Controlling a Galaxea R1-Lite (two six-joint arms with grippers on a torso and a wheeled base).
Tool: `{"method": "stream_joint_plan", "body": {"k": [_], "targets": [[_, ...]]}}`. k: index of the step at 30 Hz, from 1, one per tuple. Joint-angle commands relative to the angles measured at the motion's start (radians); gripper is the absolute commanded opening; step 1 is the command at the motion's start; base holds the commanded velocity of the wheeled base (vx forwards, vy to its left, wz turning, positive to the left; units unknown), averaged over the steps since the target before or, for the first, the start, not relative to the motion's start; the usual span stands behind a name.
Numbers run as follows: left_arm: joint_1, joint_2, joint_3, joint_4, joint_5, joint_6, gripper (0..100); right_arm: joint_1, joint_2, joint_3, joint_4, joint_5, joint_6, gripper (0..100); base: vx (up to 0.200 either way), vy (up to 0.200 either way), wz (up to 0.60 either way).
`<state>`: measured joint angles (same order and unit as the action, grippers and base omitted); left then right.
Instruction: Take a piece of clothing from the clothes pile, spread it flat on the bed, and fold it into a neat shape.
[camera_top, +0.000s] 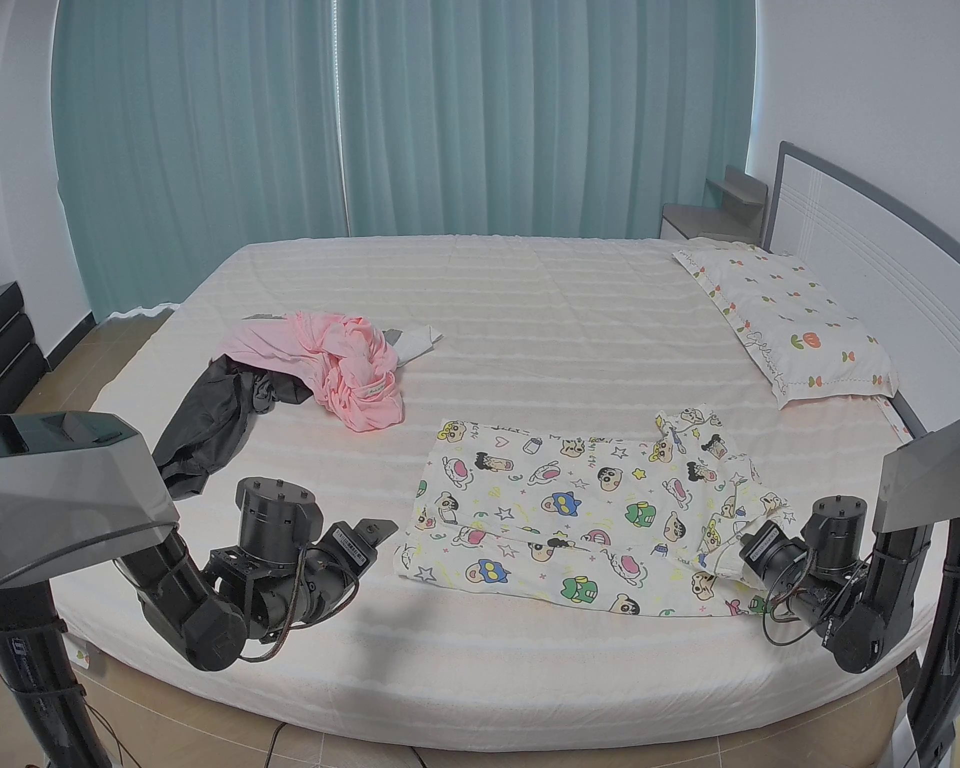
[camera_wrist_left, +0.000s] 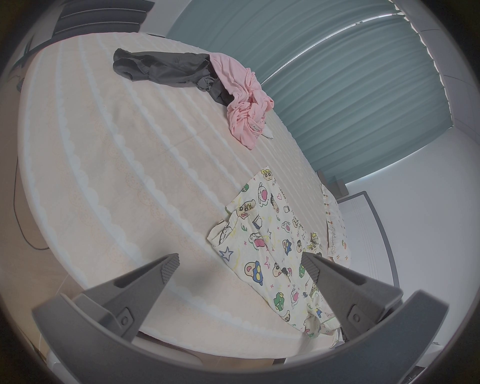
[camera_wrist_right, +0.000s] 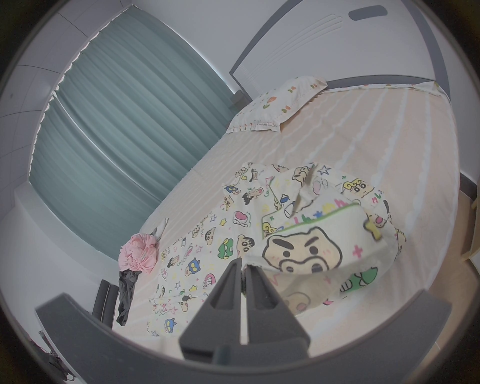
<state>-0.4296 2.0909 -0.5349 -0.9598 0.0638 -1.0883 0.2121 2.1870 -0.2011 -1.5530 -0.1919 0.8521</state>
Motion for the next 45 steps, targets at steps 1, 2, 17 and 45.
{"method": "stream_joint_plan", "body": {"k": [1, 2, 17, 45], "targets": [[0.0, 0.001, 0.0, 0.0, 0.001, -0.001, 100, 0.023, -0.021, 0.0, -0.016, -0.004, -0.001, 0, 0.0, 0.0, 0.0], [0.0, 0.001, 0.001, 0.0, 0.001, -0.001, 100, 0.023, -0.02, 0.0, -0.016, -0.006, -0.001, 0, 0.0, 0.0, 0.0], [0.0, 0.014, 0.0, 0.0, 0.001, 0.001, 100, 0.038, -0.012, 0.051, -0.018, -0.004, -0.001, 100, 0.0, 0.0, 0.0], [0.002, 0.015, 0.0, 0.0, 0.001, 0.001, 100, -0.054, 0.062, 0.074, 0.016, 0.049, -0.107, 100, 0.0, 0.0, 0.0]]}}
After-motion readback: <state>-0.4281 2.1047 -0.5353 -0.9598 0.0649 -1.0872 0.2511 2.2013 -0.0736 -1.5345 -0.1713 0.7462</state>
